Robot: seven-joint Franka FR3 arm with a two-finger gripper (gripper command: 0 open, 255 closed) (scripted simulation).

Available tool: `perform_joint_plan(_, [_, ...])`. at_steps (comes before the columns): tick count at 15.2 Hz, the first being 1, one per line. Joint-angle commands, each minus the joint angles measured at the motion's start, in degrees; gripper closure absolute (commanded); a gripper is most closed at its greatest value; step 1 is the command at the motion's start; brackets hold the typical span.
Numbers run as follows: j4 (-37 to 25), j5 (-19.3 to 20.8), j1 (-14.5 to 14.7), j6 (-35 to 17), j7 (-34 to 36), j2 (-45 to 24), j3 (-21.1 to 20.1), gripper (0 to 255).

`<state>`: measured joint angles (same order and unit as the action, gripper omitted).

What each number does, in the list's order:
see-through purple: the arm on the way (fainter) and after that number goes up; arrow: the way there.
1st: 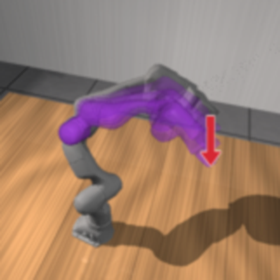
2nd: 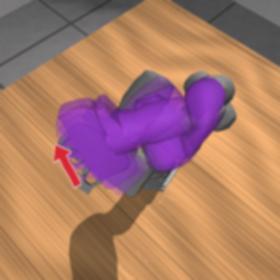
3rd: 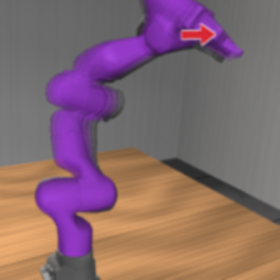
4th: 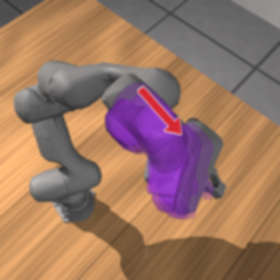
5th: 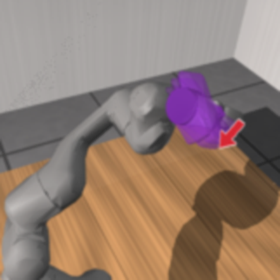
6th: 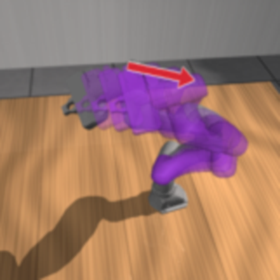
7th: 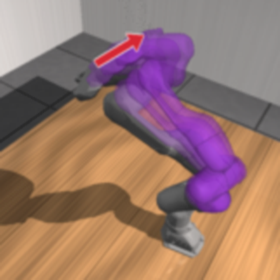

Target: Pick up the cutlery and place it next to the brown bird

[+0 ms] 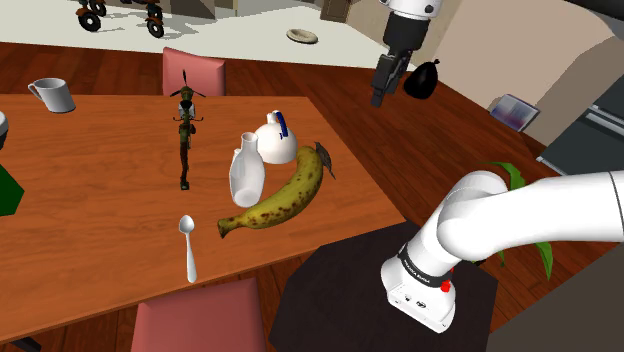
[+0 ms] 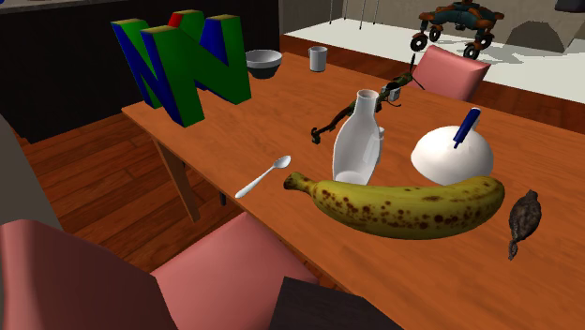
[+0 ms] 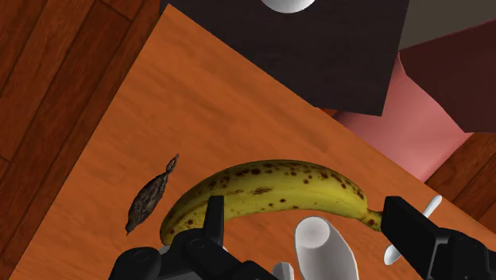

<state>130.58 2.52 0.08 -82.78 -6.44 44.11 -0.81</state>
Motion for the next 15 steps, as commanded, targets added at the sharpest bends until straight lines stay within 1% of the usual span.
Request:
perform_joint_plan(1, [0.0, 0.0, 0.0, 0.0, 0.0, 0.0, 0.0, 0])
perform_joint_plan(8, [8.5, -5.43, 1.18, -9.48, 12.25, 0.29, -8.7, 0])
perform_joint_plan(11, [10.88, -7.6, 1.7, -14.0, 17.48, -1.25, -12.71, 0])
perform_joint_plan(15, [12.75, -9.95, 2.13, -20.4, 24.53, -4.95, -18.26, 0])
